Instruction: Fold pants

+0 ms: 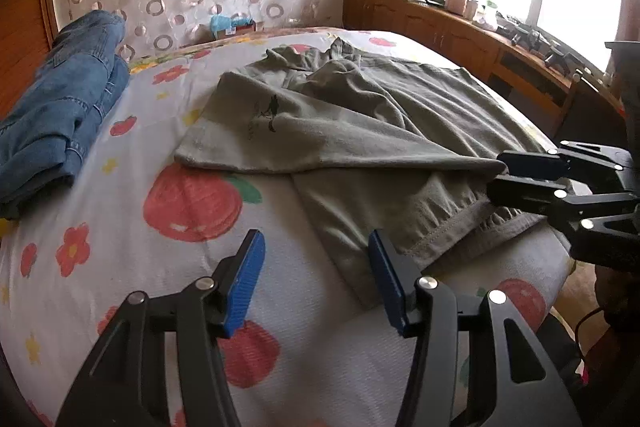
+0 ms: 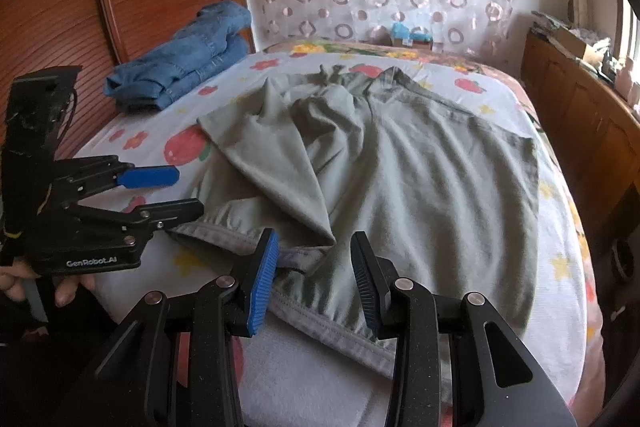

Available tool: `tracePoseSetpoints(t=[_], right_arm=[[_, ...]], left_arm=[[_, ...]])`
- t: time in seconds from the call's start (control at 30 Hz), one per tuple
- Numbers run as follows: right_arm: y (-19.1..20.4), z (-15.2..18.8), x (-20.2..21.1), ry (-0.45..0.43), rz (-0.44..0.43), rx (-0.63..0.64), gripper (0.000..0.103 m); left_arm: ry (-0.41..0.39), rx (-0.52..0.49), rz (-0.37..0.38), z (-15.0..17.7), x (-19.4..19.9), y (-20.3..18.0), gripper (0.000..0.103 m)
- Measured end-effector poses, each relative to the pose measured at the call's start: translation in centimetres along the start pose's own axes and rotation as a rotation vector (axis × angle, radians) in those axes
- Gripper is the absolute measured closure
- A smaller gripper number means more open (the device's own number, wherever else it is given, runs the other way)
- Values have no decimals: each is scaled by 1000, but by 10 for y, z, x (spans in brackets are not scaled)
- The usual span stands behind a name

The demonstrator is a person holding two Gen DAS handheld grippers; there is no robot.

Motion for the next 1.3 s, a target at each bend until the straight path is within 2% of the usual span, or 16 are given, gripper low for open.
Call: tracePoseSetpoints(t=[0.2, 0.37, 0.47, 0.67, 0.8, 1.03, 1.3], right_arm=[[2, 0, -10, 26, -21, -4, 66], [5, -3, -11, 21, -25, 12, 93], [4, -7, -1, -26, -14, 11, 98], [-4, -22, 36, -137, 56, 18, 99], [-11, -26, 58, -180, 83, 26, 100], [-32, -17, 86, -199, 135, 8, 100], [-49, 6, 104, -177, 156, -26, 99]], left_arm=[[1, 10, -5, -2, 0, 1, 50], [11, 34, 10, -4, 5, 5, 50], [-7, 31, 13, -5, 13, 3, 50], [-32, 22, 21, -11, 26, -3, 50], [-41, 16, 27, -17, 31, -10, 50], [-54, -3, 43, -30, 33, -25, 50], [-43, -37, 66, -38, 29, -45, 50]])
Point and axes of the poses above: each gripper's, at about its wrist camera, not at the fingertips, and x roughly against the way its jaws point, y to its left, z to its underside, the point moved 3 cm from there along -x, roughly the way its jaws point, and after that the axes turned 7 degrees about x, right-handed, at the moved point
